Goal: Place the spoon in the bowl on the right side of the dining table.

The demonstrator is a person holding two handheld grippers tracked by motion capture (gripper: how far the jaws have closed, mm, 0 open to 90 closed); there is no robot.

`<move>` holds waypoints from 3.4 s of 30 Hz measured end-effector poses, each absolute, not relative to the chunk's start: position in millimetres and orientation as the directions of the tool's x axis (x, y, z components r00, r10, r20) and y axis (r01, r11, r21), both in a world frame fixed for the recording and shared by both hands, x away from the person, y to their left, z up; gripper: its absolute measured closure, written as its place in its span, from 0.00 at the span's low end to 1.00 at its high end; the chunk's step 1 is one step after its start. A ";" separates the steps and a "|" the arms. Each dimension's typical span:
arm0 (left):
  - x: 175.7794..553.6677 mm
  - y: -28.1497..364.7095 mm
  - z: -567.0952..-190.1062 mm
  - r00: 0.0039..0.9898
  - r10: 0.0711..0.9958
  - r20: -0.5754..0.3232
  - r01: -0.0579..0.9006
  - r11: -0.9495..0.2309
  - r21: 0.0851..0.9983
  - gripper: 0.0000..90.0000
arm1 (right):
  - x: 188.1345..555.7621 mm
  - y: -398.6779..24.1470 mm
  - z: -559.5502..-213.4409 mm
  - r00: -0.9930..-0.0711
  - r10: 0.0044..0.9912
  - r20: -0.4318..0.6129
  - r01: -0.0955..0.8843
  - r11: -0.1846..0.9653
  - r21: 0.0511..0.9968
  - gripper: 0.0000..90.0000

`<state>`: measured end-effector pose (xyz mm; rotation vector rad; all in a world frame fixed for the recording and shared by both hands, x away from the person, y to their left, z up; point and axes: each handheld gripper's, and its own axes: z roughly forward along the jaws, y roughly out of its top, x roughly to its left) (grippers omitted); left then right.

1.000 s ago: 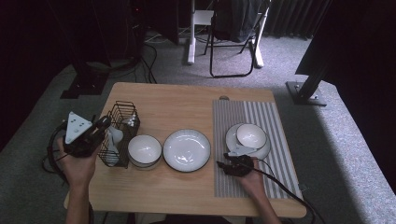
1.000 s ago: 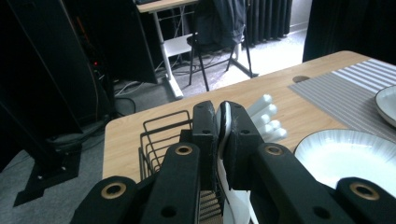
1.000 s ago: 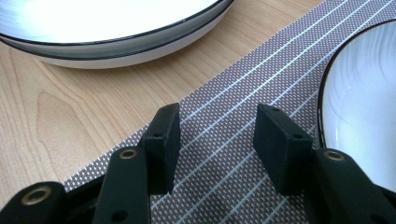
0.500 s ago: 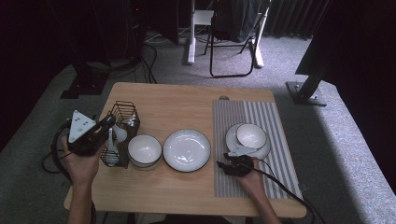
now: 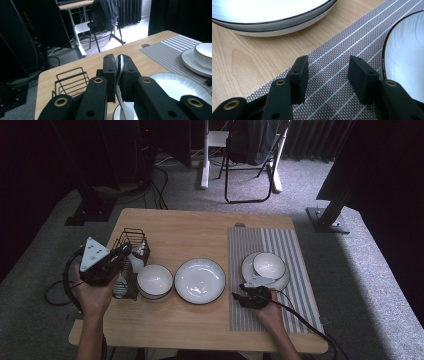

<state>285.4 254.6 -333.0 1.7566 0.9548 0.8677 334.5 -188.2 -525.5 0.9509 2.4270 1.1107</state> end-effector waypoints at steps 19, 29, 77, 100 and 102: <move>292.6 240.3 -331.7 0.536 0.835 0.127 0.206 -0.275 0.939 0.94 | 334.5 -188.2 -525.4 -0.733 0.680 -0.002 0.443 0.480 0.757 0.56; 298.9 227.8 -331.2 0.571 0.810 0.136 0.191 -0.292 0.937 0.94 | 334.5 -188.2 -525.4 -0.735 0.678 -0.002 0.442 0.481 0.757 0.56; 316.6 176.9 -322.1 0.699 0.698 0.156 0.114 -0.324 0.939 0.94 | 310.3 -189.0 -521.8 -0.832 0.555 -0.024 0.353 0.562 0.748 0.24; 326.8 161.6 -320.8 0.739 0.660 0.137 0.098 -0.306 0.947 0.94 | 308.2 -191.9 -526.1 -0.842 0.540 -0.006 0.361 0.571 0.737 0.25; 327.8 160.7 -320.6 0.744 0.655 0.134 0.097 -0.304 0.948 0.94 | 308.4 -192.0 -526.2 -0.843 0.538 -0.003 0.361 0.571 0.737 0.25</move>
